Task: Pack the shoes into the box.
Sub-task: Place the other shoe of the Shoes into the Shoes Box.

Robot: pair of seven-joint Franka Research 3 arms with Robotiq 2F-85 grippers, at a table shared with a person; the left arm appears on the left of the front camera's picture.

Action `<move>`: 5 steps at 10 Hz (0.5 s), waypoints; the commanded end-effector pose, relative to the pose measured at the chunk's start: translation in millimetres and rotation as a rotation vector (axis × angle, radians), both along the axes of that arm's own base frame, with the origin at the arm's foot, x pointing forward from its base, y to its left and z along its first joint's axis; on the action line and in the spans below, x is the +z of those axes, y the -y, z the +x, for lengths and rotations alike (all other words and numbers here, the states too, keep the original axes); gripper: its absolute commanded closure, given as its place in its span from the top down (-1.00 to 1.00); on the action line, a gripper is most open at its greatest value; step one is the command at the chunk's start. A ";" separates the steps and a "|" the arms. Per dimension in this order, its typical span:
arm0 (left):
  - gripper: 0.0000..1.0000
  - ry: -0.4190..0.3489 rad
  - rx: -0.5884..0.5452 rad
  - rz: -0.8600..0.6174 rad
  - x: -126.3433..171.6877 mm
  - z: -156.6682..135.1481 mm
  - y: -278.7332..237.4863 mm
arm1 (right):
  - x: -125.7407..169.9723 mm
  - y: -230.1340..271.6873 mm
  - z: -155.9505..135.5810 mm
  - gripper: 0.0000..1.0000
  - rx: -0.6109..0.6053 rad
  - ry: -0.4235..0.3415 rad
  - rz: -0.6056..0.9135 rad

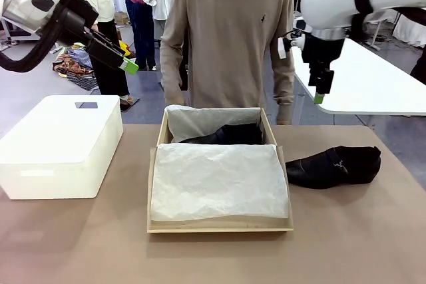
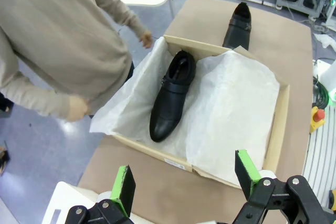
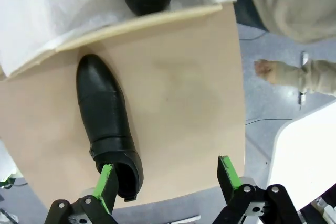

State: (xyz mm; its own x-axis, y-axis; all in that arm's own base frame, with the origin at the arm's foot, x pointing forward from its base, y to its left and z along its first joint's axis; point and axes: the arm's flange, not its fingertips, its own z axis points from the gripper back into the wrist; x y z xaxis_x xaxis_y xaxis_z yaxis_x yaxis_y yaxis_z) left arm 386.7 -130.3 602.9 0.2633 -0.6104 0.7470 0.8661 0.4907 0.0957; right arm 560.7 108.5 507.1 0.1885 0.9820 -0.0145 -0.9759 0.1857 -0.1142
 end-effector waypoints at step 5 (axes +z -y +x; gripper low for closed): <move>1.00 0.010 -0.023 -0.013 -3.5 0.3 -2.1 | -13.4 16.9 -3.9 1.00 -0.022 -0.007 0.041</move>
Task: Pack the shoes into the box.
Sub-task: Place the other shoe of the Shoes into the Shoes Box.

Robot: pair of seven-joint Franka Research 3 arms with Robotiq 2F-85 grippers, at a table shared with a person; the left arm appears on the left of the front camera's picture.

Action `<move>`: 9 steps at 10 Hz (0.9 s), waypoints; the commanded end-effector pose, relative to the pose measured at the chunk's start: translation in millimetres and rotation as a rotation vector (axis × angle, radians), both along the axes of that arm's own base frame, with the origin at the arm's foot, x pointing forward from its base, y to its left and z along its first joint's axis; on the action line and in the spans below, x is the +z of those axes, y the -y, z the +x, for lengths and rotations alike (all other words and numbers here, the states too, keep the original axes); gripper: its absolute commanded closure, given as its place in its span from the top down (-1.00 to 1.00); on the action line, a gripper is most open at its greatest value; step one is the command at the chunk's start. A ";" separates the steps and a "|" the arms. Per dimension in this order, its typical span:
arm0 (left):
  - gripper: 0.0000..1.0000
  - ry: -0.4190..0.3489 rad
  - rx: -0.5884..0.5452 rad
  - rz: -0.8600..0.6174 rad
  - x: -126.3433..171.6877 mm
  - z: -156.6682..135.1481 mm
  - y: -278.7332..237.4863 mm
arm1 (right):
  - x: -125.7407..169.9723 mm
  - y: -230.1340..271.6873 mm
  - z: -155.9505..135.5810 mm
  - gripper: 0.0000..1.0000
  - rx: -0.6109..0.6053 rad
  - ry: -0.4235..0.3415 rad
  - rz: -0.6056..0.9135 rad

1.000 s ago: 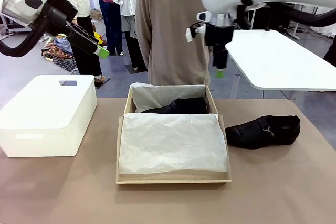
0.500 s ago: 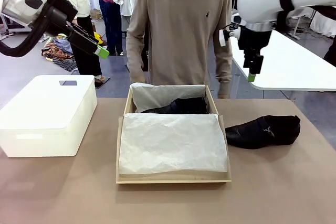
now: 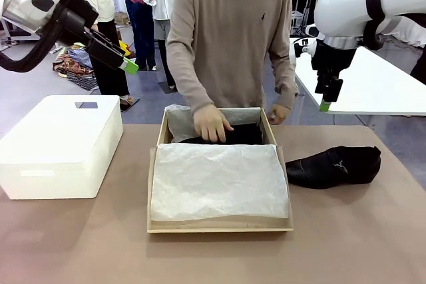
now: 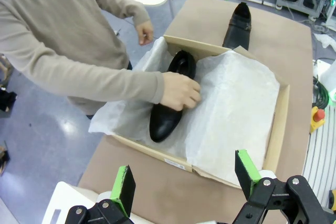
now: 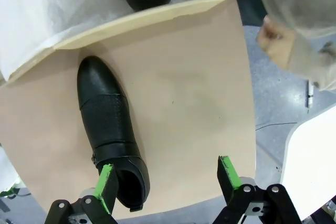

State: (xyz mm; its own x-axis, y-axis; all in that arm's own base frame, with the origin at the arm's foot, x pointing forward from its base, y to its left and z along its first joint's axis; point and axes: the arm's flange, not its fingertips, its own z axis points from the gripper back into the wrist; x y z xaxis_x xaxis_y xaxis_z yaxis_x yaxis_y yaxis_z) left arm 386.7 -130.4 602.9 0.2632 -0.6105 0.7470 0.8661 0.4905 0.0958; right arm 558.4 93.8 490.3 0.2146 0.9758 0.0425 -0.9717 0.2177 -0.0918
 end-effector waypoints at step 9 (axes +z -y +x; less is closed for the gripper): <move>1.00 0.010 -0.023 -0.013 -3.5 0.3 -2.2 | -9.9 20.0 -11.6 1.00 0.040 0.035 -0.014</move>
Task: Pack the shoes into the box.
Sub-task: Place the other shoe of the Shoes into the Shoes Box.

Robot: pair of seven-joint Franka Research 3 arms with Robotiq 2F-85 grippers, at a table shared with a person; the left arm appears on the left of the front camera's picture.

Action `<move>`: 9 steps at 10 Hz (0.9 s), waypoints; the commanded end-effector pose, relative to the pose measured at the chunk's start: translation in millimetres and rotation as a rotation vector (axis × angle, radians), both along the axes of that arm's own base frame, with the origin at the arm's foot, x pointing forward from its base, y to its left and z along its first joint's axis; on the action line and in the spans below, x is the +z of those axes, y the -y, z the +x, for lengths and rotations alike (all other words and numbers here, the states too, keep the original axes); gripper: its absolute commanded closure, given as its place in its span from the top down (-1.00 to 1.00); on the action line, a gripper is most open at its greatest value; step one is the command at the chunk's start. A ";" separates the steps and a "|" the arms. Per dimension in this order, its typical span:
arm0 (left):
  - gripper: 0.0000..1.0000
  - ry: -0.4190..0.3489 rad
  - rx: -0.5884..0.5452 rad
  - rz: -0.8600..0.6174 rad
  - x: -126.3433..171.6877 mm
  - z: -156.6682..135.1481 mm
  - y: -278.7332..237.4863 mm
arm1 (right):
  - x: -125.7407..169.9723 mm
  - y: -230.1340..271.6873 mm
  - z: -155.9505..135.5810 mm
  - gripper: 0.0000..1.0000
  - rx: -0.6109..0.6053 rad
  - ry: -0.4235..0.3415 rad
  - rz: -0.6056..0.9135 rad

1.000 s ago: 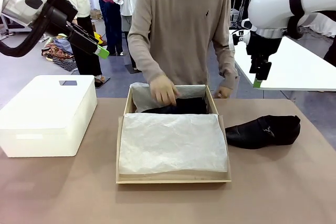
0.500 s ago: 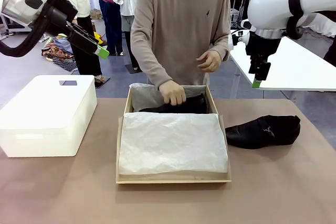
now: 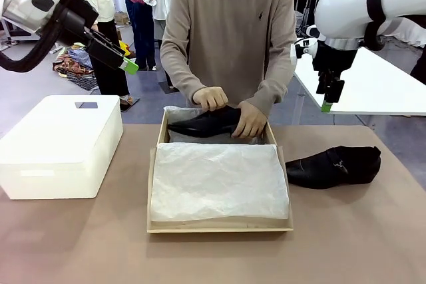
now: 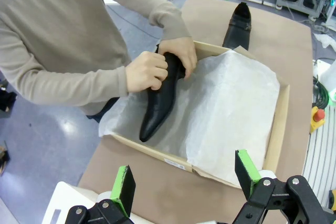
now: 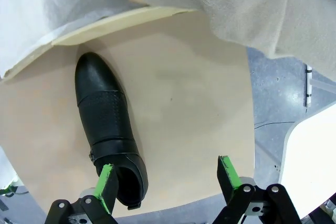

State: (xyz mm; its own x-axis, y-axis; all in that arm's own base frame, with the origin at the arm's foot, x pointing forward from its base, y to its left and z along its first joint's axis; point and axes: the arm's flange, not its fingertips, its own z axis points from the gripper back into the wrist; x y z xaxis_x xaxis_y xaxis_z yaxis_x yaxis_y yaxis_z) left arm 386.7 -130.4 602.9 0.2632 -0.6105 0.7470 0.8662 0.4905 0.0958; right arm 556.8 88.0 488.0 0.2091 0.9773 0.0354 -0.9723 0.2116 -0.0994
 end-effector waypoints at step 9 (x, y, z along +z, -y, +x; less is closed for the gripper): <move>1.00 0.010 -0.023 -0.013 -3.5 0.3 -2.2 | -54.2 86.6 -32.9 1.00 0.080 -0.003 -0.016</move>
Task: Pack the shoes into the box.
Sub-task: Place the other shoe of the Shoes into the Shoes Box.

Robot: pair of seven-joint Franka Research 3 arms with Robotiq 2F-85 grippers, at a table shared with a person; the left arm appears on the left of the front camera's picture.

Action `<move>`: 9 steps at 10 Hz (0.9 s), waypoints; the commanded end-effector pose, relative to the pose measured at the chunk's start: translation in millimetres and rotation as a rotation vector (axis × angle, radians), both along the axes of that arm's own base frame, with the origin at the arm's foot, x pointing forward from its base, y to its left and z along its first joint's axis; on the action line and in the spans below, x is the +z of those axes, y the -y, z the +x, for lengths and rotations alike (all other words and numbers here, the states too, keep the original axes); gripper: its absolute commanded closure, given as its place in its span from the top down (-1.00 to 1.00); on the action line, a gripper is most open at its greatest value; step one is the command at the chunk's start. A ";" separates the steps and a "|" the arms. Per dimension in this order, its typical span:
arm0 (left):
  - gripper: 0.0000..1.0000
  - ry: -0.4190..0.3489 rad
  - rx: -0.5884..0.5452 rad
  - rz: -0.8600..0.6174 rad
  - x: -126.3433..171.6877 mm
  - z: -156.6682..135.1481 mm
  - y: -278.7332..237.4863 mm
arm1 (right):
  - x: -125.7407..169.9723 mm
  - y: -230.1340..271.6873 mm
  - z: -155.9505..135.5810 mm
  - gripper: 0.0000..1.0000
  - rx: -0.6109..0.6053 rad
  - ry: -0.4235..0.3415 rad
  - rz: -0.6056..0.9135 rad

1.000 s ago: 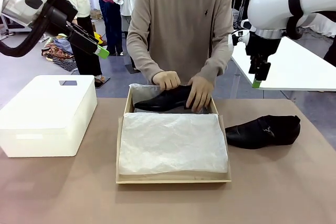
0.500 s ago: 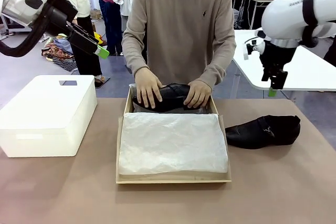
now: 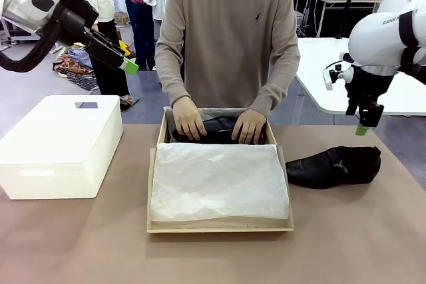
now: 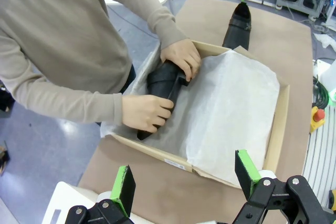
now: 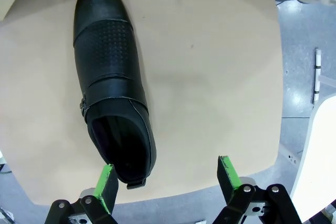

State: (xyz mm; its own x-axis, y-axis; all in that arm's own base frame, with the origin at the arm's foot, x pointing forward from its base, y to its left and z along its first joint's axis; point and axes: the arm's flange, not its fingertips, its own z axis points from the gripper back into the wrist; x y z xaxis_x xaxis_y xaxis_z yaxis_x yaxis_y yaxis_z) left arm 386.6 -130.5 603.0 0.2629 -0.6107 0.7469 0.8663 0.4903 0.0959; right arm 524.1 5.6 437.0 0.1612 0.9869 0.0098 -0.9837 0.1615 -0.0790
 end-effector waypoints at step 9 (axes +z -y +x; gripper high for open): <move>1.00 0.010 -0.023 -0.013 -3.6 0.4 -2.3 | -14.1 7.4 8.6 1.00 0.018 -0.009 -0.007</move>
